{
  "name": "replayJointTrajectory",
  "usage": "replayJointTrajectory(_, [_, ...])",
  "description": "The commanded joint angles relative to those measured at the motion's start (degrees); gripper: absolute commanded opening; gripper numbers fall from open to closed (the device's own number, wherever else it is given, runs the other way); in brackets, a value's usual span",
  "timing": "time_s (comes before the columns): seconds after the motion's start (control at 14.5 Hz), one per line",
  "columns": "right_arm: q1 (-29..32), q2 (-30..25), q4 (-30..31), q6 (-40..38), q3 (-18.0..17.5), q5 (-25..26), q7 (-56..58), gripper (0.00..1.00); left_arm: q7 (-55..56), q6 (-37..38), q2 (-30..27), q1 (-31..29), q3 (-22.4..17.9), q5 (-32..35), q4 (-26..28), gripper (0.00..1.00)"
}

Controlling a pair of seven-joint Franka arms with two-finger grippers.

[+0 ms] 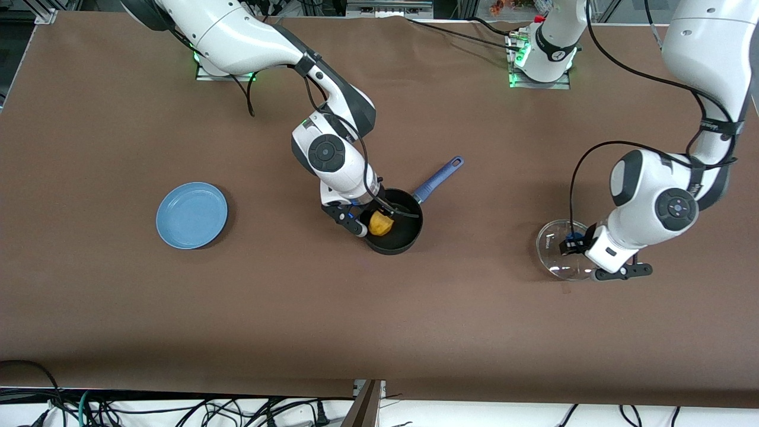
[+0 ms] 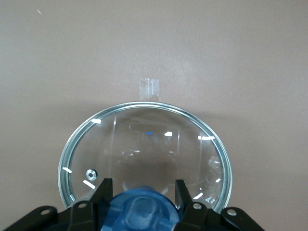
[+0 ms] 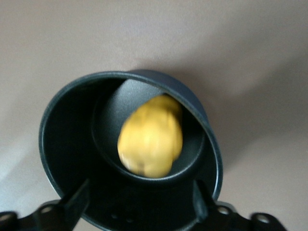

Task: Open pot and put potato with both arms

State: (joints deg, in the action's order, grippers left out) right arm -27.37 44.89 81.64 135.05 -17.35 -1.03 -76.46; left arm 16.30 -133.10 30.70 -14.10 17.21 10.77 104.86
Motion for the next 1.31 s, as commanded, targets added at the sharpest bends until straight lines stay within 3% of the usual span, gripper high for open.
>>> replayJointTrajectory(0.0, [0.0,-1.2,-4.3,-8.1,1.9,0.9,2.7,1.0,-1.2,-5.2,-1.6,-1.5,0.4,0.7,5.4,0.41])
replayJointTrajectory(0.14, [1.1,-1.7,-11.1,-19.3,2.6,1.3,10.0,1.0,-1.2,-5.3,-0.9,-1.5,0.3,0.8,5.5,0.41])
replayJointTrajectory(0.34, [3.2,-3.0,-14.5,-30.5,4.1,4.1,23.2,1.0,-1.2,-5.6,-0.1,-1.5,0.2,0.8,5.4,0.46])
replayJointTrajectory(0.41, [4.8,-5.2,-14.6,-33.4,4.2,5.8,29.1,1.0,-1.2,-5.6,-0.2,-1.5,0.2,0.8,5.4,0.51])
replayJointTrajectory(0.55, [8.9,-7.7,-14.6,-38.7,4.3,7.4,41.1,1.0,-1.2,-5.5,-0.3,-1.5,0.2,0.8,5.2,0.72])
replayJointTrajectory(0.69, [14.2,-10.7,-14.6,-42.8,4.3,7.4,53.6,1.0,-1.2,-5.5,-0.4,-1.5,0.2,0.8,5.0,0.83])
replayJointTrajectory(1.03, [22.3,-14.4,-14.6,-48.5,5.7,9.7,75.7,1.0,-1.0,-5.0,-1.9,-1.4,0.4,0.7,4.5,0.86])
replayJointTrajectory(1.24, [23.1,-18.1,-14.5,-50.2,9.3,10.0,79.9,1.0,-0.5,-4.3,-4.8,-1.4,0.7,0.7,4.4,0.86])
